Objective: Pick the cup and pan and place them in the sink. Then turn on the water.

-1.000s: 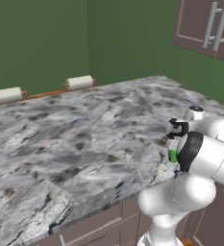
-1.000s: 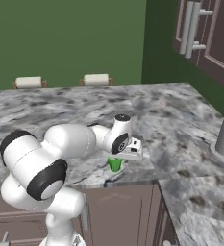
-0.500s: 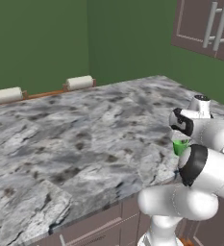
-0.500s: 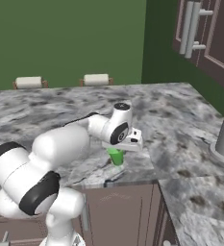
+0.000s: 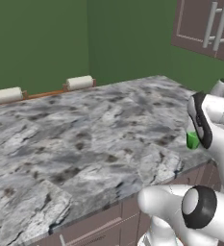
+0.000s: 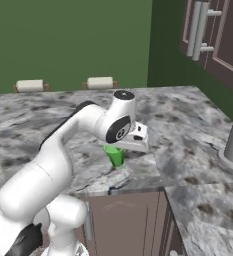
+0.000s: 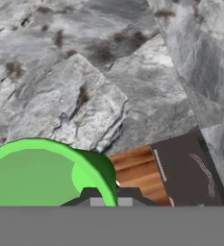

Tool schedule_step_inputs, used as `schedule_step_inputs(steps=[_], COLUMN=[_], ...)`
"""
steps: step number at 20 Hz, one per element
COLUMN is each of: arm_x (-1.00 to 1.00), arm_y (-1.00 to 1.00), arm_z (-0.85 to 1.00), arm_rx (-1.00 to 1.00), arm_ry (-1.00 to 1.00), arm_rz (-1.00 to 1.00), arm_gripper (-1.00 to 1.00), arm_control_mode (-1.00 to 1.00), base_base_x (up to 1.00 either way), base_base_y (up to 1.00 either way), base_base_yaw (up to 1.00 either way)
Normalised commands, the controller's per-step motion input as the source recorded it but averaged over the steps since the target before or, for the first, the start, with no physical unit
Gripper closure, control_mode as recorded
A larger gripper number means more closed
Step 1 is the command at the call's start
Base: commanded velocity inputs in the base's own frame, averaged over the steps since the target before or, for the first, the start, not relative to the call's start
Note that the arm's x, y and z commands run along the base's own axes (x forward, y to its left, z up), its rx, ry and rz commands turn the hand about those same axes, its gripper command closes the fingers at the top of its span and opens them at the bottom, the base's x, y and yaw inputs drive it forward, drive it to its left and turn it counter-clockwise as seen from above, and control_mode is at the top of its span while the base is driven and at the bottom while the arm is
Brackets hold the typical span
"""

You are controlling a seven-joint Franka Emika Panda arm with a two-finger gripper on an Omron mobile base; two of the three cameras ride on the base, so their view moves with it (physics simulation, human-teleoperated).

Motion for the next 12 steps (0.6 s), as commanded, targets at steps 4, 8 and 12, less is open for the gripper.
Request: schedule_step_inputs(steps=[4,8,12], arm_x=[-0.91,-0.88,-0.69], arm_y=[0.10,0.37,0.64], arm_z=[0.84,0.69,0.55], arm_rx=[0.05,0.03,0.00], arm_ry=[-0.02,-0.07,-0.03], arm_rz=[0.00,0.00,0.00], arm_gripper=[1.00,1.00,1.00], arm_control_mode=[-1.00,-1.00,-1.00], base_base_x=[0.00,0.00,0.00], base_base_y=[0.00,0.00,0.00], base_base_yaw=[0.00,0.00,0.00])
